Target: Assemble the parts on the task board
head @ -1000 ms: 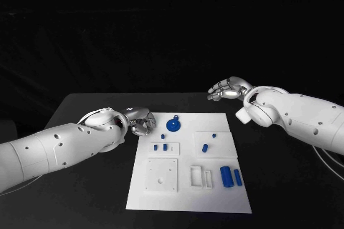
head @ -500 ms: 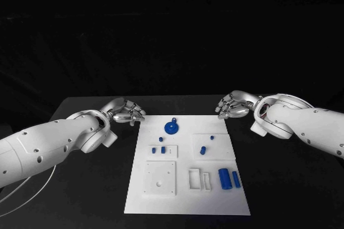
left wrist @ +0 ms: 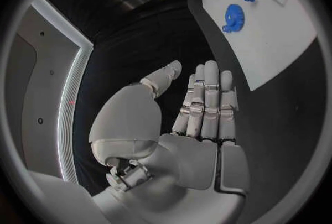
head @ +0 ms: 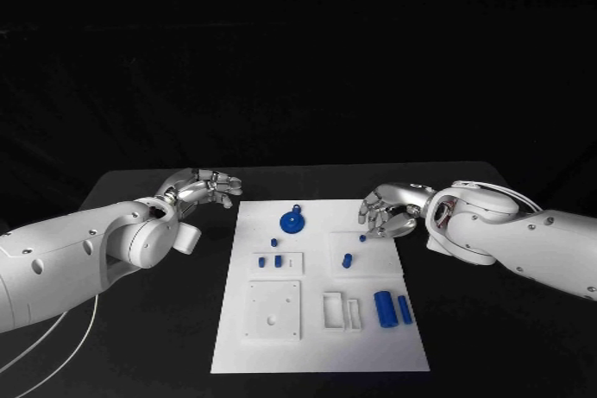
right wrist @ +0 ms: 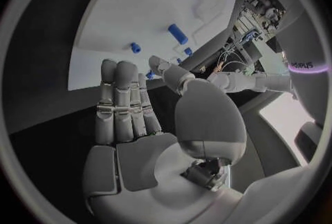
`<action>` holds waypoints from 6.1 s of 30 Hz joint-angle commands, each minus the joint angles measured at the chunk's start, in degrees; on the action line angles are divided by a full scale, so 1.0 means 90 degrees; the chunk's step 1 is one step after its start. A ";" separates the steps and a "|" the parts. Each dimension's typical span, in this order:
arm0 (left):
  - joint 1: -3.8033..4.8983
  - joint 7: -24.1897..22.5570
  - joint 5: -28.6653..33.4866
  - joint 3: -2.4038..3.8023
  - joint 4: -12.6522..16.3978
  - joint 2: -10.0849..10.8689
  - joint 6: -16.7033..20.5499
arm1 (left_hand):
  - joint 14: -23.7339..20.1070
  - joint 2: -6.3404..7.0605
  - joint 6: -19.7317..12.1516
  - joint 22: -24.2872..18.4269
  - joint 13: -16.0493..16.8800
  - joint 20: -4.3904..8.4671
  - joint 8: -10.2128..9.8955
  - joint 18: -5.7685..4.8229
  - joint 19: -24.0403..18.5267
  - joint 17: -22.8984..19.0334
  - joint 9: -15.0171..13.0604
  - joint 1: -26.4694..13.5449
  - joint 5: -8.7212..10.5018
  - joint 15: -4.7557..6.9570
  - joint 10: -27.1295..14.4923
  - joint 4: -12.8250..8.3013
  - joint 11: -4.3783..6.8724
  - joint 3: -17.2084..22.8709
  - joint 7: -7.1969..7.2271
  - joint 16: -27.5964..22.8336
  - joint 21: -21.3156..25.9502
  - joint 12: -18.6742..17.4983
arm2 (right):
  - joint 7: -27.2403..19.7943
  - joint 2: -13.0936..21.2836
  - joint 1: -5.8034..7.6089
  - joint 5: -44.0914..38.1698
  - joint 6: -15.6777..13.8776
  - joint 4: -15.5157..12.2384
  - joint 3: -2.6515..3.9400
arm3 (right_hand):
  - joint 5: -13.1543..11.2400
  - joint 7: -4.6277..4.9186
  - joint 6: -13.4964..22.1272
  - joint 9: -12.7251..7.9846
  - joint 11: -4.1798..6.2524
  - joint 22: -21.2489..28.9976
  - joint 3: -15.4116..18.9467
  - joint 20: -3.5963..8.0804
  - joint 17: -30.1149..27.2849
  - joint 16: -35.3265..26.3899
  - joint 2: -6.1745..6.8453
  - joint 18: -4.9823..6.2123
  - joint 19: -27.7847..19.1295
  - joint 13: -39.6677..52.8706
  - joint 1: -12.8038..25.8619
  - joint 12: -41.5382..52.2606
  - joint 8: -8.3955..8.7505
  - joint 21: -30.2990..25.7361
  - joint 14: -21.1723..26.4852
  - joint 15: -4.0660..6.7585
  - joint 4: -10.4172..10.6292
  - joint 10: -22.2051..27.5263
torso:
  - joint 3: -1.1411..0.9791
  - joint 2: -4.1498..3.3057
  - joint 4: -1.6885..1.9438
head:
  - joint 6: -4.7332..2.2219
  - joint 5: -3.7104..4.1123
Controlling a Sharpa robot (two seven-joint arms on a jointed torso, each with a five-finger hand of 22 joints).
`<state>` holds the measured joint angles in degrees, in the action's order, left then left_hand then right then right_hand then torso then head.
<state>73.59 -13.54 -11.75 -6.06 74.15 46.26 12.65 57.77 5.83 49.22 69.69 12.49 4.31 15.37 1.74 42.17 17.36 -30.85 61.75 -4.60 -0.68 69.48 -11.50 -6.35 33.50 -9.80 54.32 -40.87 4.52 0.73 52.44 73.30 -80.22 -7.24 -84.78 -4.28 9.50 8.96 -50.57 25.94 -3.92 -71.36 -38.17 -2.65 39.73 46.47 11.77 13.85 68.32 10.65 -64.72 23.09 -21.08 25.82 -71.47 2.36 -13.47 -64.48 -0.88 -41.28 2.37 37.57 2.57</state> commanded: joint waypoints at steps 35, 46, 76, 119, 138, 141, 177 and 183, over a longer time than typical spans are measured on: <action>0.0004 -0.0185 0.0393 0.0005 0.0060 0.0008 -0.0194 | -0.0027 -0.0029 -0.0077 0.0004 0.0016 0.0067 0.0043 -0.0092 -0.0042 0.0017 -0.0010 -0.0109 0.0032 -0.0005 -0.0058 -0.0011 -0.0007 -0.0083 0.0006 -0.0069 0.0057 -0.0015 | 0.0753 -0.0408 -0.0421 -0.2056 -0.0304 -0.0023 -0.0151 | -0.0712 -0.0113 -0.0461 0.0022 -0.0057 -0.0510 -0.1002 0.0150 0.0659 0.0377 0.0435 0.0128 0.0235 0.0132 -0.0238 -0.1312 0.0060 0.0326 -0.0088 -0.0040 0.0457 -0.0399 | -0.0009 -0.0012 0.0006 | 0.0080 -0.0021; 0.0004 -0.0155 0.0393 0.0005 0.0059 0.0018 -0.0207 | -0.0021 -0.0024 -0.0097 0.0006 0.0017 0.0068 0.0043 -0.0090 -0.0040 0.0024 -0.0010 -0.0118 0.0031 -0.0005 -0.0069 -0.0014 -0.0009 -0.0095 0.0002 -0.0077 0.0062 -0.0015 | 0.0798 -0.0481 -0.0547 -0.2272 -0.0214 -0.0002 -0.0168 | -0.0708 -0.0208 -0.0699 0.0056 0.0024 -0.0556 -0.1066 0.0220 0.0847 0.0548 0.0361 0.0128 0.0331 0.0297 -0.0236 -0.1309 -0.0001 0.0519 -0.0128 0.0038 0.0444 -0.0653 | -0.0010 -0.0008 -0.0010 | 0.0129 -0.0032; 0.0004 -0.0128 0.0351 0.0005 0.0025 0.0007 -0.0273 | -0.0012 -0.0018 -0.0127 0.0012 0.0021 0.0071 0.0052 -0.0085 -0.0033 0.0042 -0.0012 -0.0088 0.0019 -0.0004 -0.0091 -0.0053 -0.0012 -0.0099 -0.0005 -0.0097 0.0075 -0.0012 | 0.1216 -0.0565 -0.0636 -0.3237 -0.0304 -0.0081 -0.0273 | -0.0453 -0.0454 -0.1372 0.0191 0.0263 -0.0546 -0.1598 0.0391 0.1559 0.1148 0.0504 0.0128 0.0551 0.0866 -0.0398 -0.1314 -0.0099 0.1498 -0.0268 0.0266 0.0318 -0.1317 | -0.0003 -0.0006 0.0000 | 0.0193 0.0031; 0.0002 -0.0158 0.0351 0.0005 -0.0146 -0.0044 -0.0290 | -0.0009 -0.0014 -0.0162 0.0019 0.0025 0.0063 0.0062 -0.0089 -0.0027 0.0061 -0.0014 -0.0119 0.0019 -0.0012 -0.0119 -0.0061 -0.0022 -0.0128 -0.0018 -0.0125 0.0093 -0.0010 | 0.0429 -0.0540 -0.0495 -0.2056 -0.0346 0.0141 0.0211 | -0.0269 -0.0461 -0.1386 0.0275 0.0279 -0.0537 -0.1516 0.0457 0.1676 0.1128 0.0440 0.0128 0.0578 0.0972 -0.0334 -0.1404 -0.0073 0.1644 -0.0287 0.0283 0.0296 -0.1377 | -0.0005 -0.0011 -0.0004 | 0.0220 -0.0014; 0.0002 -0.0161 0.0351 0.0005 -0.0163 -0.0056 -0.0285 | -0.0009 -0.0012 -0.0175 0.0021 0.0026 0.0063 0.0066 -0.0088 -0.0027 0.0069 -0.0014 -0.0127 0.0019 -0.0013 -0.0130 -0.0065 -0.0025 -0.0136 -0.0022 -0.0136 0.0101 -0.0010 | 0.0374 -0.0379 -0.0439 -0.1816 -0.0871 -0.0136 0.0542 | -0.0308 -0.0465 -0.1395 0.0293 0.0284 -0.0533 -0.1502 0.0463 0.1696 0.1120 0.0435 0.0128 0.0572 0.0992 -0.0348 -0.1421 -0.0070 0.1664 -0.0294 0.0286 0.0278 -0.1392 | 0.0006 -0.0001 -0.0010 | 0.0226 -0.0030; 0.0002 -0.0161 0.0351 0.0005 -0.0167 -0.0062 -0.0283 | -0.0009 -0.0012 -0.0177 0.0021 0.0026 0.0063 0.0066 -0.0088 -0.0027 0.0070 -0.0014 -0.0127 0.0019 -0.0013 -0.0131 -0.0066 -0.0025 -0.0136 -0.0022 -0.0137 0.0102 -0.0010 | 0.0302 -0.0406 -0.0439 -0.1563 -0.0911 -0.0215 0.0542 | -0.0315 -0.0465 -0.1395 0.0295 0.0283 -0.0533 -0.1503 0.0463 0.1698 0.1119 0.0434 0.0128 0.0571 0.0994 -0.0349 -0.1423 -0.0069 0.1665 -0.0294 0.0286 0.0279 -0.1392 | 0.0005 0.0000 -0.0010 | 0.0206 -0.0054; 0.0008 -0.0158 0.0361 0.0006 -0.0346 -0.0248 -0.0218 | -0.0002 0.0001 -0.0182 0.0025 0.0032 0.0062 0.0081 -0.0086 -0.0024 0.0084 -0.0018 -0.0125 0.0018 -0.0013 -0.0131 -0.0073 -0.0023 -0.0139 -0.0020 -0.0149 0.0115 0.0000 | -0.0075 -0.1457 -0.1015 -0.1535 -0.1039 -0.0725 0.0288 | -0.0036 -0.0439 -0.1334 0.0376 0.0266 -0.0520 -0.1242 0.0515 0.1760 0.1026 0.0213 0.0128 0.0487 0.1072 -0.0261 -0.1547 -0.0013 0.1693 -0.0286 0.0270 0.0073 -0.1374 | -0.0001 -0.0009 0.0002 | 0.0388 -0.1199; 0.0008 -0.0156 0.0361 0.0006 -0.0348 -0.0260 -0.0228 | -0.0001 0.0003 -0.0182 0.0025 0.0033 0.0062 0.0083 -0.0086 -0.0023 0.0086 -0.0019 -0.0125 0.0018 -0.0012 -0.0132 -0.0073 -0.0023 -0.0139 -0.0020 -0.0151 0.0117 0.0001 | -0.0004 -0.1499 -0.1057 -0.1750 -0.0974 -0.0745 0.0214 | -0.0035 -0.0441 -0.1336 0.0380 0.0266 -0.0520 -0.1233 0.0513 0.1763 0.1024 0.0209 0.0128 0.0488 0.1077 -0.0261 -0.1550 -0.0012 0.1697 -0.0288 0.0270 0.0058 -0.1378 | 0.0005 -0.0006 -0.0015 | 0.0437 -0.1279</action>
<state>73.61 -14.35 -8.61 -6.06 70.97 44.09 10.93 57.77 5.57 47.89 69.82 12.70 4.39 15.81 0.86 42.09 18.08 -30.97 61.06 -4.61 -0.68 68.55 -12.14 -6.61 32.56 -10.12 53.21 -40.14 4.52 0.42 39.07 63.89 -92.93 -17.16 -91.36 -2.31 9.00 4.82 -62.78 29.28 -1.63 -75.03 -49.56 1.37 55.52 55.85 14.17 11.87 72.27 19.36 -67.12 9.21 -21.40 40.83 -74.51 4.39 -12.80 -76.37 -0.85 -41.34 2.30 41.30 -8.56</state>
